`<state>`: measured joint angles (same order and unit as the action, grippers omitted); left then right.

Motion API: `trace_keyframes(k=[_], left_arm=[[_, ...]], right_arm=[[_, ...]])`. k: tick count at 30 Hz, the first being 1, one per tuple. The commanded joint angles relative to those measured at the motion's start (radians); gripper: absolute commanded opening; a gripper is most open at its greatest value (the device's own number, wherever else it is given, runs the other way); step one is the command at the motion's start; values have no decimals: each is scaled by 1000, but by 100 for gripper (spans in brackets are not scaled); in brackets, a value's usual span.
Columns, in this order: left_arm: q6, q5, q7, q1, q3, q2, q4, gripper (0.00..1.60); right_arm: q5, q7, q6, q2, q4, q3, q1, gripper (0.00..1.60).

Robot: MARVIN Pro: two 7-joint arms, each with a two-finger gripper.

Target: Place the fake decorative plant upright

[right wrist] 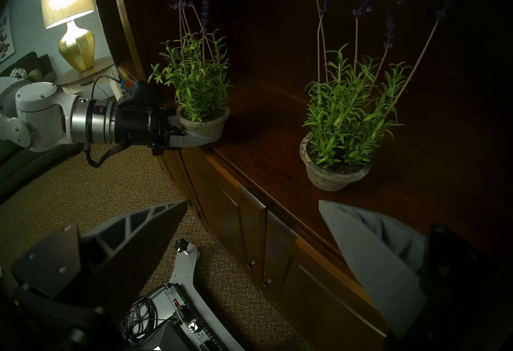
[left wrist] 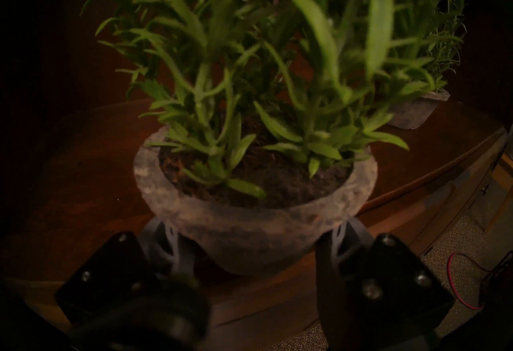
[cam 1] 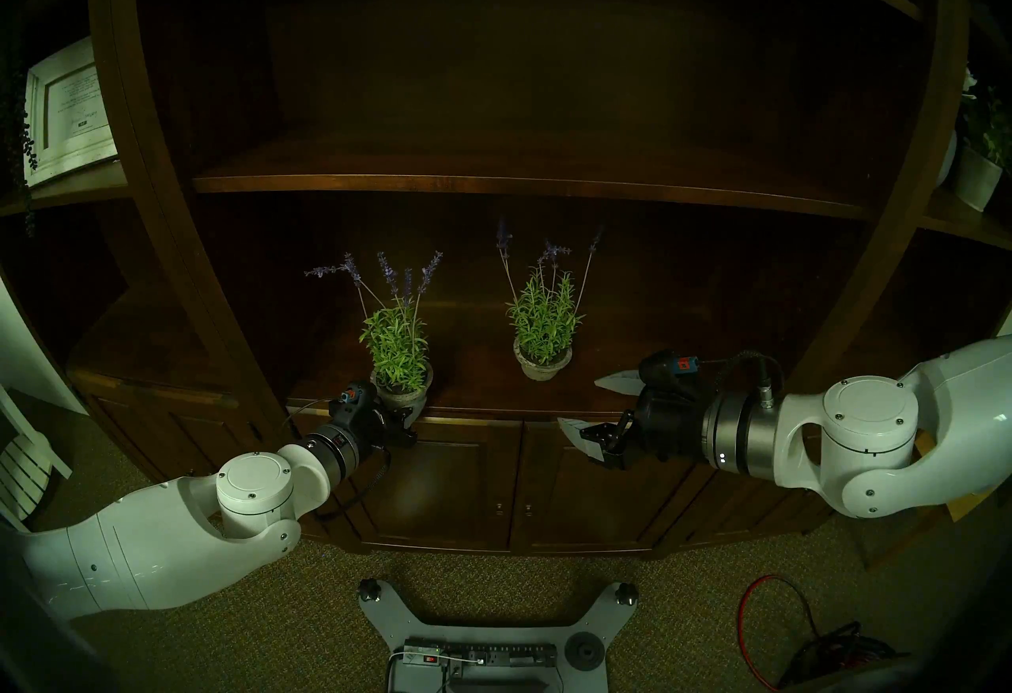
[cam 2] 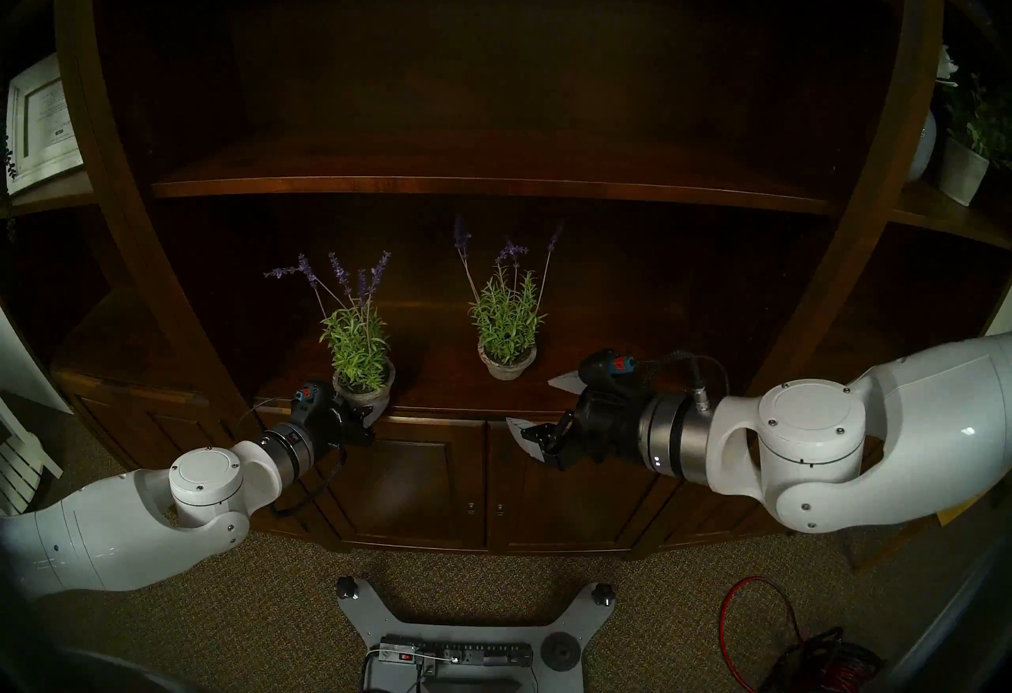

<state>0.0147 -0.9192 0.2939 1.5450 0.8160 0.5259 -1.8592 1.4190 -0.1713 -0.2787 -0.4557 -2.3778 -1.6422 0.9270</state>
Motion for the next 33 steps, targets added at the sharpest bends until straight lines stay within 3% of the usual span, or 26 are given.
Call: trace_keyframes(k=[1,15,33], left_arm=[[-64,-28,0,-48,12,30,38,0],[-120,-14,-11,-115,-3,106,114,0],[-170,-32,-45,-192,-16,160,193,0]], right_arm=[[-1,2,-6,0,1,19,10,160],[-1,2,-6,0,1,19,10,160],[-1,2,-6,0,1,20,10,160]])
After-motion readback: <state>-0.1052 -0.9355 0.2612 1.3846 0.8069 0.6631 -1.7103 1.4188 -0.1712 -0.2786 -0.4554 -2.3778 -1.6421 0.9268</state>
